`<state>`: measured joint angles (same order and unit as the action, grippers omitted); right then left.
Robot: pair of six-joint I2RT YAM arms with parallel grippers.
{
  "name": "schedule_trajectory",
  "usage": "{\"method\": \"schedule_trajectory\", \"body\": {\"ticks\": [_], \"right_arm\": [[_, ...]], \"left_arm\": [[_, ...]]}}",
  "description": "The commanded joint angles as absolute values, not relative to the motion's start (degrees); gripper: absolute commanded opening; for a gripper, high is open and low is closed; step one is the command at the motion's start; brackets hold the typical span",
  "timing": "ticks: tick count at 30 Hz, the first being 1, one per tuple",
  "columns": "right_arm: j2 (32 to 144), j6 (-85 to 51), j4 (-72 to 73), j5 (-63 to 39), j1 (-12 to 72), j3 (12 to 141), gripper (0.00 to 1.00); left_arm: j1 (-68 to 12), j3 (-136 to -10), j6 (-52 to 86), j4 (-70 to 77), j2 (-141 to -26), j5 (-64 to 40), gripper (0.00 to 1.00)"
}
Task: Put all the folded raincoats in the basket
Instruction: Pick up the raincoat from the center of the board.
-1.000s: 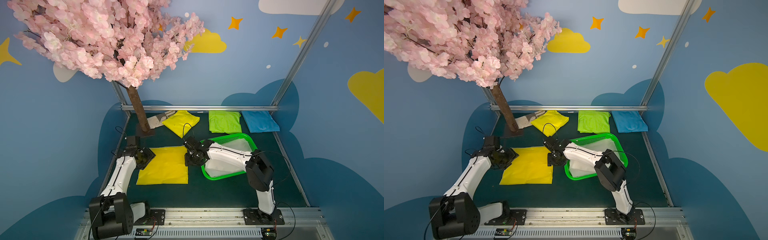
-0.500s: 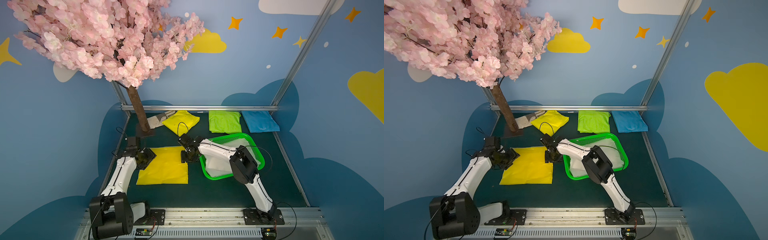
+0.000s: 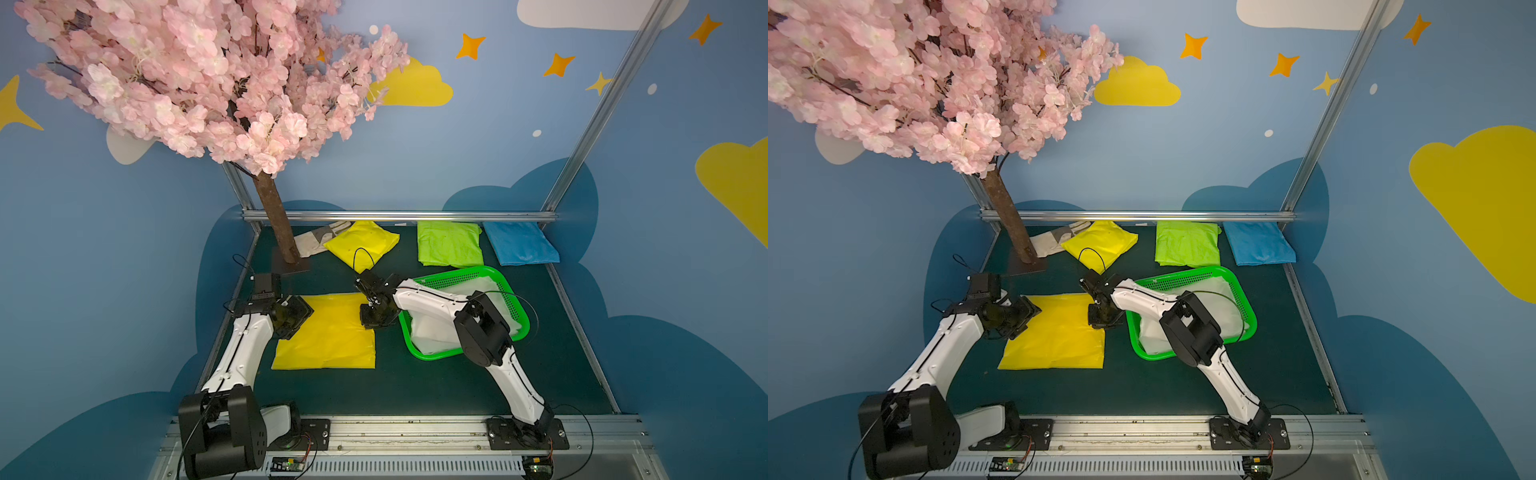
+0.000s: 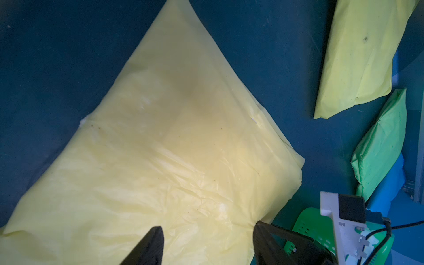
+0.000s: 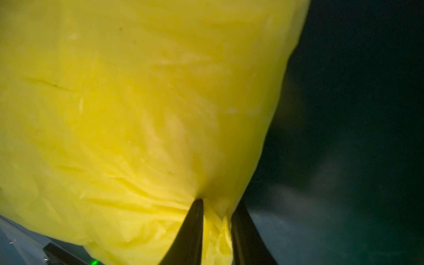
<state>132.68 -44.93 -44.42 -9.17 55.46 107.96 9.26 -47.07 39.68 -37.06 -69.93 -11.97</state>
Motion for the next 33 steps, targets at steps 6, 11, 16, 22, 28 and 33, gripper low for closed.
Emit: {"method": "schedule_trajectory", "body": {"ticks": [6, 11, 16, 22, 28, 33], "right_arm": [[133.5, -42.5, -45.5, -10.9, 55.0, 109.5, 0.00], [132.8, -37.6, -52.2, -10.4, 54.4, 112.7, 0.00], [132.7, -31.7, -61.9, -6.6, 52.6, 116.4, 0.00], [133.1, -28.1, -64.5, -3.9, 50.7, 117.7, 0.00], [134.2, -26.5, -66.2, -4.0, 49.7, 118.7, 0.00], [135.1, -25.9, -65.5, -5.4, 49.7, 119.0, 0.00]], "left_arm": [[9.4, -46.5, 38.6, -38.2, -68.4, -10.2, 0.65], [9.4, -46.0, 38.9, -38.1, -68.0, -6.4, 0.68], [9.4, -44.2, 39.1, -35.8, -68.1, -5.7, 0.70], [9.4, -43.4, 39.1, -34.9, -69.6, -2.9, 0.70], [9.4, -38.8, 38.5, -29.9, -68.7, -3.4, 0.70], [9.5, -37.9, 39.0, -27.6, -74.2, -7.9, 0.63]]}}
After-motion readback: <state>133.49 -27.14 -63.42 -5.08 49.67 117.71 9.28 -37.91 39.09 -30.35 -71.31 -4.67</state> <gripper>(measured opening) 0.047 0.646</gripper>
